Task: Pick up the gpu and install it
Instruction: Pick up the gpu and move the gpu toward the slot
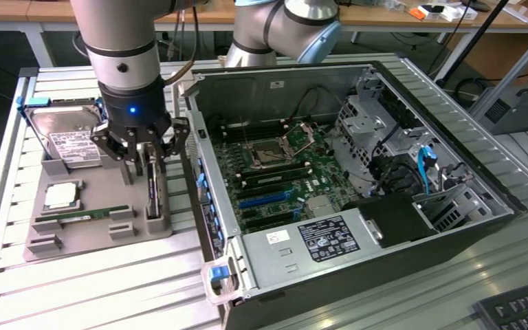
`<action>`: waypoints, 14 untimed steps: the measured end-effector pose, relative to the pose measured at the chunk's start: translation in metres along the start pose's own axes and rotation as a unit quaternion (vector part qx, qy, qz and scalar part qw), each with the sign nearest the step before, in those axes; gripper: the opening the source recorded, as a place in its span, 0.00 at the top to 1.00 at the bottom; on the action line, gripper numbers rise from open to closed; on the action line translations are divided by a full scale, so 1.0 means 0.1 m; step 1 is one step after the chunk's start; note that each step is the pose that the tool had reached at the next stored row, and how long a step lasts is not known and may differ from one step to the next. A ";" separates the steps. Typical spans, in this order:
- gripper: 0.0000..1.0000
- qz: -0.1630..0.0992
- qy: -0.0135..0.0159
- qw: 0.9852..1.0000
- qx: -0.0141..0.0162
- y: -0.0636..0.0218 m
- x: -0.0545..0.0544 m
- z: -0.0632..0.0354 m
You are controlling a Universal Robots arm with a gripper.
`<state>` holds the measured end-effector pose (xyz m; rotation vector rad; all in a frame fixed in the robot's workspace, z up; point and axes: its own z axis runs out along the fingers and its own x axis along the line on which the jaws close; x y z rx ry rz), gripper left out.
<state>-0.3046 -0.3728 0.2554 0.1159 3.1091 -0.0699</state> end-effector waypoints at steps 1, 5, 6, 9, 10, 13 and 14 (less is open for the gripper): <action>0.58 0.000 0.000 1.000 0.000 0.001 0.00 0.014; 0.58 0.000 0.000 1.000 0.000 0.002 0.00 0.048; 0.58 0.000 0.000 1.000 0.000 0.003 0.00 0.058; 0.58 0.000 0.000 1.000 0.000 0.004 0.00 0.085; 0.58 0.000 0.000 1.000 0.000 0.004 0.00 0.095; 0.58 0.000 0.000 1.000 0.000 0.005 0.00 0.123; 0.58 0.000 0.000 1.000 0.000 0.006 0.00 0.135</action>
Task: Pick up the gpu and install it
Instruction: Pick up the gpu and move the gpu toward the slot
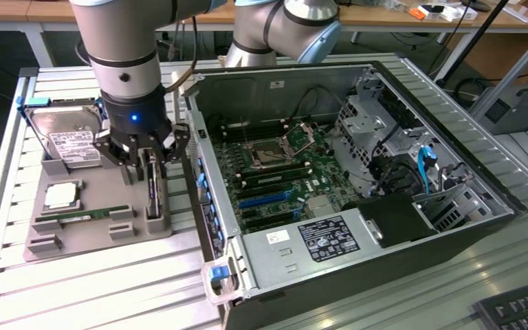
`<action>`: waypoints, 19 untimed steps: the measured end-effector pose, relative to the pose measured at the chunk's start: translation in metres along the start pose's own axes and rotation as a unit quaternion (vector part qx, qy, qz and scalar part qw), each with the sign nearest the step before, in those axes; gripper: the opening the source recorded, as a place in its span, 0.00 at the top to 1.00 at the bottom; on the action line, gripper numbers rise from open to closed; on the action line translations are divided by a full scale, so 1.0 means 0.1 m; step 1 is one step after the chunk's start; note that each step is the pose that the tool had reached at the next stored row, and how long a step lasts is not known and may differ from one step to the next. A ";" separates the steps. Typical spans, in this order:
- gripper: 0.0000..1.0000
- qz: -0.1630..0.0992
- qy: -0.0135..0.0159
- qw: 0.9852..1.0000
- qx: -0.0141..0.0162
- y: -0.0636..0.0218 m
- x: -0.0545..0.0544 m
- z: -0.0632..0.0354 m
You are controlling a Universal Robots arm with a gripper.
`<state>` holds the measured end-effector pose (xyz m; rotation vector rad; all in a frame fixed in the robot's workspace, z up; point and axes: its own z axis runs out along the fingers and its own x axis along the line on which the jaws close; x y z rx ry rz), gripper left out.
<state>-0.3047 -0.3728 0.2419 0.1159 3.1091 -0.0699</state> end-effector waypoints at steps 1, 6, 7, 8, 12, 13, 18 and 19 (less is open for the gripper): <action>0.58 0.000 0.000 1.000 0.000 0.001 0.00 0.012; 0.59 0.000 0.000 1.000 -0.005 0.003 0.00 0.026; 0.66 0.000 0.000 1.000 -0.005 0.003 0.00 0.025; 0.66 0.000 0.000 1.000 -0.005 0.003 0.00 0.025; 0.73 0.000 0.001 1.000 -0.007 0.005 0.00 0.025; 0.73 0.000 0.001 1.000 -0.007 0.004 0.00 0.026; 0.73 0.000 0.001 1.000 -0.007 0.004 0.00 0.027; 0.73 0.000 0.001 1.000 -0.007 0.004 0.00 0.027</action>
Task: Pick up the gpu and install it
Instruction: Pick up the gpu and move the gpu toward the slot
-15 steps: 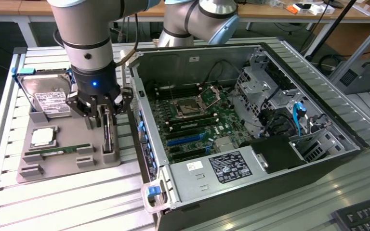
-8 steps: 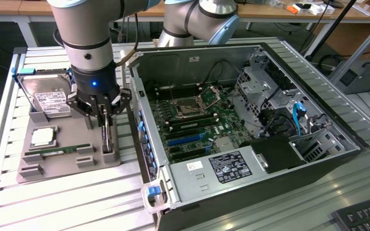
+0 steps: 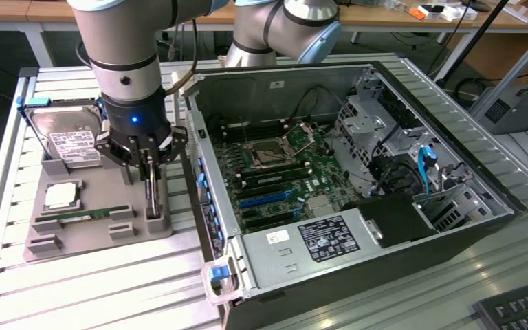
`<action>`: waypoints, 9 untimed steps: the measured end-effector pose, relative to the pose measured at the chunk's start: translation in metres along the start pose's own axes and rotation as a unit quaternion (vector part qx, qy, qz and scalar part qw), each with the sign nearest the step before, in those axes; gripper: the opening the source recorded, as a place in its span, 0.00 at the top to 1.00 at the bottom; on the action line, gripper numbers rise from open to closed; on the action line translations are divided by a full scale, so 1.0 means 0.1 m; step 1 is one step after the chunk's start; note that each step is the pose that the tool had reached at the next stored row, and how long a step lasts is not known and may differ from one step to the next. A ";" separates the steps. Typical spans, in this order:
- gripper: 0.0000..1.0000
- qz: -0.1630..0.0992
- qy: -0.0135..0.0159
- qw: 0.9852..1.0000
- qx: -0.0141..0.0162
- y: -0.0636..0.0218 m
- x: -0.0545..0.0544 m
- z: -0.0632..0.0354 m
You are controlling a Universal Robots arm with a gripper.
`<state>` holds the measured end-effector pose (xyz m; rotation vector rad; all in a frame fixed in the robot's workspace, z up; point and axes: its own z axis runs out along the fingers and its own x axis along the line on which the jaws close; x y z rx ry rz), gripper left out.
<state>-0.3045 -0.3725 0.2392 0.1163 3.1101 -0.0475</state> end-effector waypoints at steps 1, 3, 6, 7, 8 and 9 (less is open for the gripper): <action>0.73 0.000 0.000 1.000 0.000 0.000 0.00 0.001; 0.73 0.000 0.000 1.000 0.001 0.000 0.00 0.001; 0.73 0.000 0.000 1.000 0.001 0.000 0.00 0.000; 0.73 0.000 0.000 1.000 0.001 0.000 0.00 0.000; 0.73 0.000 0.000 1.000 0.001 0.000 0.00 0.000; 0.73 0.000 0.000 1.000 0.001 0.000 0.00 -0.001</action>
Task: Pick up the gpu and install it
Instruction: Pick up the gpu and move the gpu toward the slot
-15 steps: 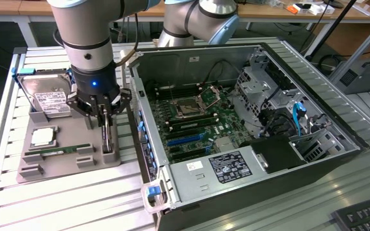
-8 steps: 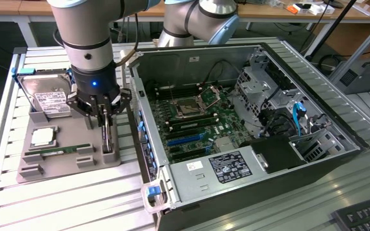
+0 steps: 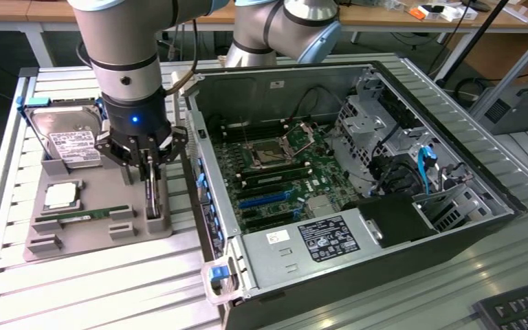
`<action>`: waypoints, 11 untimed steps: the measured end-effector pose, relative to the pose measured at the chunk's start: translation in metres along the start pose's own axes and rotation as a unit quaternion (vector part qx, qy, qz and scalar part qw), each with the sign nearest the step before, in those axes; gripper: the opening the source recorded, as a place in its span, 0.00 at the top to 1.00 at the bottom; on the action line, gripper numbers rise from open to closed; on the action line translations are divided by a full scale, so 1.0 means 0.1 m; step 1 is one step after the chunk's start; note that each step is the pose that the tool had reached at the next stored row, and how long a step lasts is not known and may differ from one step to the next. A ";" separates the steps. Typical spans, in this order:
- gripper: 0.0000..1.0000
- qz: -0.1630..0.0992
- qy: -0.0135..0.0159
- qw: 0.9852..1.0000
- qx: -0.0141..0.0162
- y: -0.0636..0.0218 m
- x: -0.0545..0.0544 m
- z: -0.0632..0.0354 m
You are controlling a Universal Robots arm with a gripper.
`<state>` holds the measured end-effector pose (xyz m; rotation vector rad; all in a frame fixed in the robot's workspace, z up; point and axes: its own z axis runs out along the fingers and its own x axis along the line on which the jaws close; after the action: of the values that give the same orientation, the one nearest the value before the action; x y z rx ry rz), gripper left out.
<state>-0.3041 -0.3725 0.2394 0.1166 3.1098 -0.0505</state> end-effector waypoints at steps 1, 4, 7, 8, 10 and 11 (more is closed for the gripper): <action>0.73 0.000 0.000 1.000 0.000 0.000 0.00 -0.001; 0.73 0.000 0.000 1.000 0.000 -0.001 0.00 -0.005; 0.73 0.000 0.000 1.000 0.000 -0.001 0.00 -0.010; 0.73 0.000 0.000 1.000 0.000 -0.002 0.00 -0.011; 0.73 0.000 0.000 1.000 0.000 -0.002 0.00 -0.016; 0.73 0.000 0.000 1.000 0.000 -0.002 0.00 -0.024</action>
<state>-0.3041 -0.3727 0.2418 0.1166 3.1102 -0.0509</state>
